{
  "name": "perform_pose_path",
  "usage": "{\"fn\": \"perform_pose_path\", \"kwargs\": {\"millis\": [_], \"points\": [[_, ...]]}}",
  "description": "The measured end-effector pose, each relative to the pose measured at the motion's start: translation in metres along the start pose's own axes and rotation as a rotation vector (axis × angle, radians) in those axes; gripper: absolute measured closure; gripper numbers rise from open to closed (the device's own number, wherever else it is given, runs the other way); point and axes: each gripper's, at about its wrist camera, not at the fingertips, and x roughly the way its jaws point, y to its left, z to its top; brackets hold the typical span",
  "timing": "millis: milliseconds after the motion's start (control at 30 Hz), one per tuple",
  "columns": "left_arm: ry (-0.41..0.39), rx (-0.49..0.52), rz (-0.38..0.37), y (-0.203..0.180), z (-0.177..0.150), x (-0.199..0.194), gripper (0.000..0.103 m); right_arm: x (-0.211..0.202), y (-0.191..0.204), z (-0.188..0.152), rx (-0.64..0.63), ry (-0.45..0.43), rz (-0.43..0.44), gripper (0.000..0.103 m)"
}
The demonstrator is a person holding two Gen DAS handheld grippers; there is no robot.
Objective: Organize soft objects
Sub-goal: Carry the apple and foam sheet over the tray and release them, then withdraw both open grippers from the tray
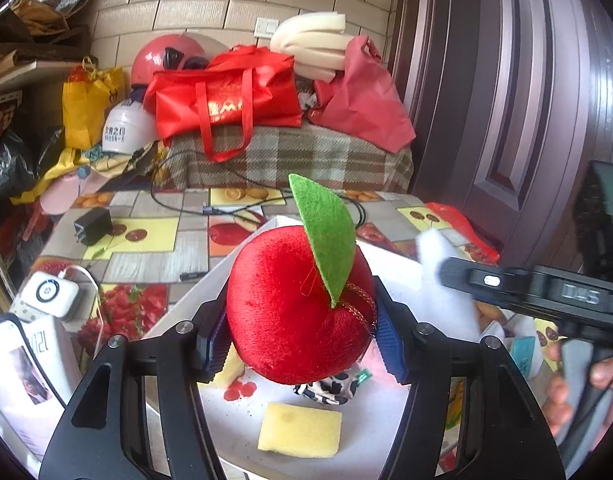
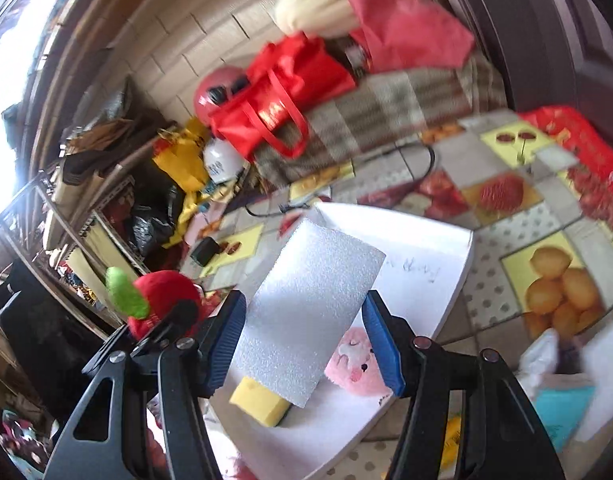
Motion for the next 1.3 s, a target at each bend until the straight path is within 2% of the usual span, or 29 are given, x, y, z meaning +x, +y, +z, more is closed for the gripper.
{"fn": "perform_pose_path", "kwargs": {"millis": [133,300,367,400,433,500,533,700,967,1167,1300], "points": [[0.024,-0.022,-0.016,0.004,-0.005,0.01,0.042,0.029,-0.011,0.001,0.05,0.042,-0.023,0.043],[0.043,-0.037,-0.006,0.006,-0.009,0.018,0.038,0.045,-0.017,-0.005,0.076,0.059,-0.044,0.041],[0.03,-0.037,0.018,0.006,-0.009,0.018,0.025,0.046,-0.018,-0.008,0.071,0.06,-0.037,0.039],[0.016,-0.032,0.033,0.006,-0.009,0.017,0.012,0.046,-0.017,-0.009,0.074,0.059,-0.036,0.031],[0.003,-0.028,0.046,0.006,-0.009,0.015,0.007,0.047,-0.017,-0.009,0.078,0.056,-0.038,0.017],[-0.007,-0.032,0.064,0.008,-0.008,0.013,0.0,0.045,-0.017,-0.01,0.082,0.042,-0.044,0.009],[-0.012,-0.036,0.071,0.009,-0.008,0.012,0.0,0.043,-0.016,-0.011,0.08,0.036,-0.047,0.0],[-0.03,-0.049,0.068,0.013,-0.006,0.007,0.0,0.033,-0.014,-0.011,0.092,-0.002,-0.049,0.0],[-0.061,-0.054,0.054,0.01,0.0,-0.002,0.0,-0.007,-0.01,-0.016,0.121,-0.085,0.016,0.0],[-0.097,-0.05,0.02,0.002,0.006,-0.014,0.0,-0.069,-0.014,-0.026,0.088,-0.21,0.047,0.0],[-0.112,-0.014,-0.031,-0.015,0.008,-0.022,0.0,-0.113,-0.034,-0.033,0.086,-0.307,-0.007,0.0]]}}
